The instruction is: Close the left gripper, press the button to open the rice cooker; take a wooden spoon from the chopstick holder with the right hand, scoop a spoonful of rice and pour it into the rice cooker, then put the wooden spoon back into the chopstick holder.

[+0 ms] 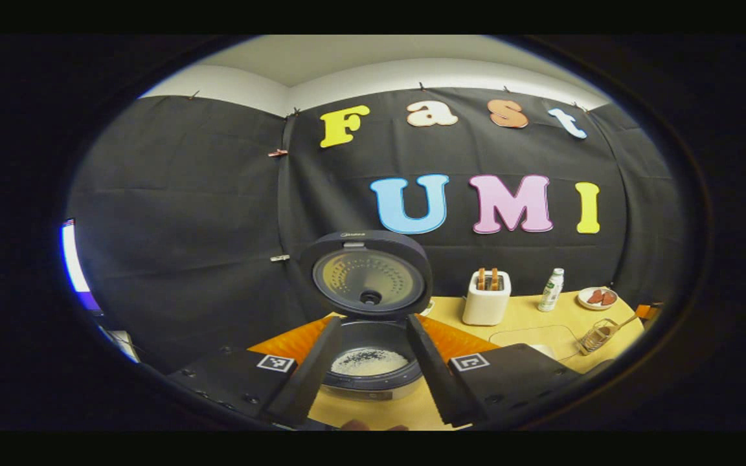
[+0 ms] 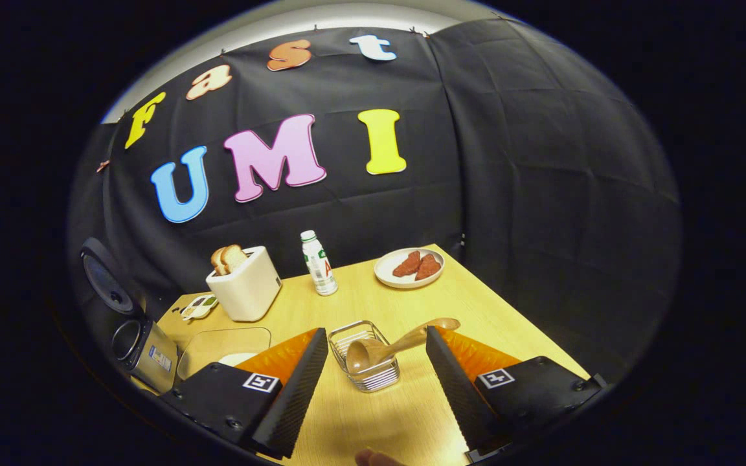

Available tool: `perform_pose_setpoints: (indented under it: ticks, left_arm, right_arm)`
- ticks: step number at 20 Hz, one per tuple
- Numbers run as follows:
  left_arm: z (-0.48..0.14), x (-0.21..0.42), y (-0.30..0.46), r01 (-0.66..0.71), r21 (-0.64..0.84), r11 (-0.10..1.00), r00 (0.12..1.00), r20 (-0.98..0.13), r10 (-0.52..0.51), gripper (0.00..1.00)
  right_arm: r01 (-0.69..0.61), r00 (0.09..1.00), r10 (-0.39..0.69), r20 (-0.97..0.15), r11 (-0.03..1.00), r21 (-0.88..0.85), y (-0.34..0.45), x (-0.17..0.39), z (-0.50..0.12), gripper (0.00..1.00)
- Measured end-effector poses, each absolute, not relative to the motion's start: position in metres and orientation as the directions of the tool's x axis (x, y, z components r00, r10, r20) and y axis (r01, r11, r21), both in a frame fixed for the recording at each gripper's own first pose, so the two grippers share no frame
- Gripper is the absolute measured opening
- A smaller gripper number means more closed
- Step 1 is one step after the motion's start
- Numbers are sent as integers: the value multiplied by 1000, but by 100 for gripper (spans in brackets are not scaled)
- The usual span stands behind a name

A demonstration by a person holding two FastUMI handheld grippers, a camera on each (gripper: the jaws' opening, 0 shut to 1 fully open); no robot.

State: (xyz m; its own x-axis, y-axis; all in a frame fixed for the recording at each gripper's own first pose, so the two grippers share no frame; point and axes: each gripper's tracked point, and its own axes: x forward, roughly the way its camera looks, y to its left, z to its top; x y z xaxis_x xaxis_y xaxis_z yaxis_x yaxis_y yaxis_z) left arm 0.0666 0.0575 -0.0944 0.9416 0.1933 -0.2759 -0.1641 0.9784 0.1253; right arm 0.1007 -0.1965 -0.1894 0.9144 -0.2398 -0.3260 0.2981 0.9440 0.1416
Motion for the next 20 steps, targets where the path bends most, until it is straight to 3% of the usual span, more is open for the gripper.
perform_pose_setpoints:
  ticks: [8,15,18,19,20]
  left_arm:
    - [-115,52,41,-196,95,976,917,-336,217,73]
    - [-125,44,37,-208,120,971,899,-368,239,73]
    - [-125,44,30,-202,100,974,903,-366,225,73]
    - [-125,44,29,-199,99,975,904,-366,222,73]
    - [-127,43,29,-198,104,975,904,-366,223,73]
  right_arm:
    - [371,870,-263,-416,906,204,-233,127,-240,94]
    - [343,878,-224,-423,911,230,-234,155,-251,93]
    - [351,865,-246,-437,919,178,-237,160,-254,82]
    - [352,866,-248,-434,919,177,-237,162,-253,55]
    - [349,868,-243,-434,919,184,-234,163,-252,55]
